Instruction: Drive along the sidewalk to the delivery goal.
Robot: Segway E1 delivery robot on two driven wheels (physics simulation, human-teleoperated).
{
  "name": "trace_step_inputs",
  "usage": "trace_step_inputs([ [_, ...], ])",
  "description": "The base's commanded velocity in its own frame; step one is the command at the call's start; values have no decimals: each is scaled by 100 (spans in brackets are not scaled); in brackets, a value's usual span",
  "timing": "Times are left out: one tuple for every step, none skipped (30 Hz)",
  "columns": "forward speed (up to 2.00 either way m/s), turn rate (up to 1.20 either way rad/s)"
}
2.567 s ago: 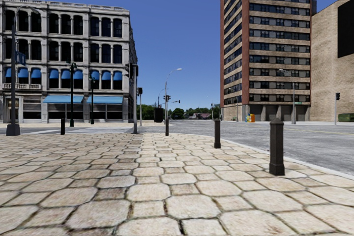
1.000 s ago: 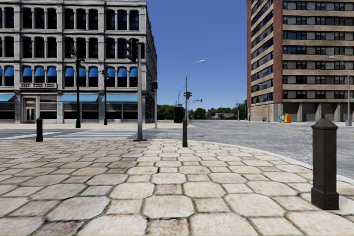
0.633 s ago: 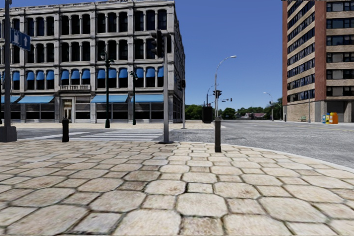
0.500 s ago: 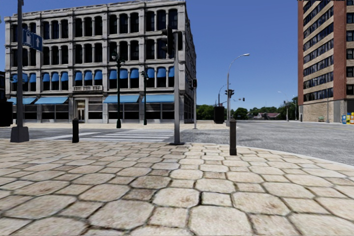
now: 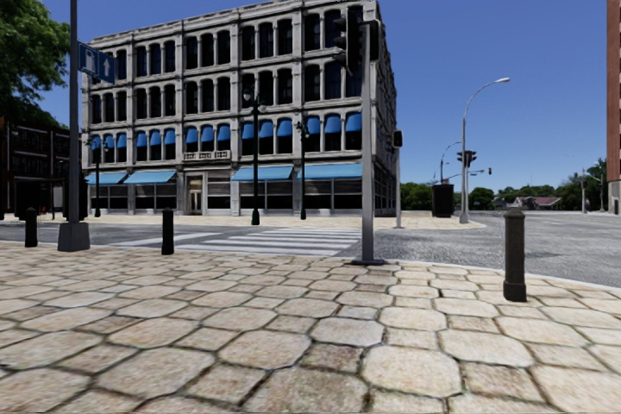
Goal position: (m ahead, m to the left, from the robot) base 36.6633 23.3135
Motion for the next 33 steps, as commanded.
trace_step_inputs([
  [200,0],
  [200,0],
  [200,0],
  [200,0],
  [200,0],
  [200,0],
  [200,0],
  [200,0],
  [200,0],
  [200,0],
  [200,0],
  [200,0],
  [200,0],
  [200,0],
  [200,0],
  [200,0],
  [200,0],
  [200,0],
  [200,0],
  [200,0],
  [200,0],
  [200,0],
  [200,0],
  [200,0],
  [200,0],
  [200,0],
  [200,0],
  [200,7],
  [200,20],
  [200,20],
  [200,33],
  [200,42],
  [200,47],
])
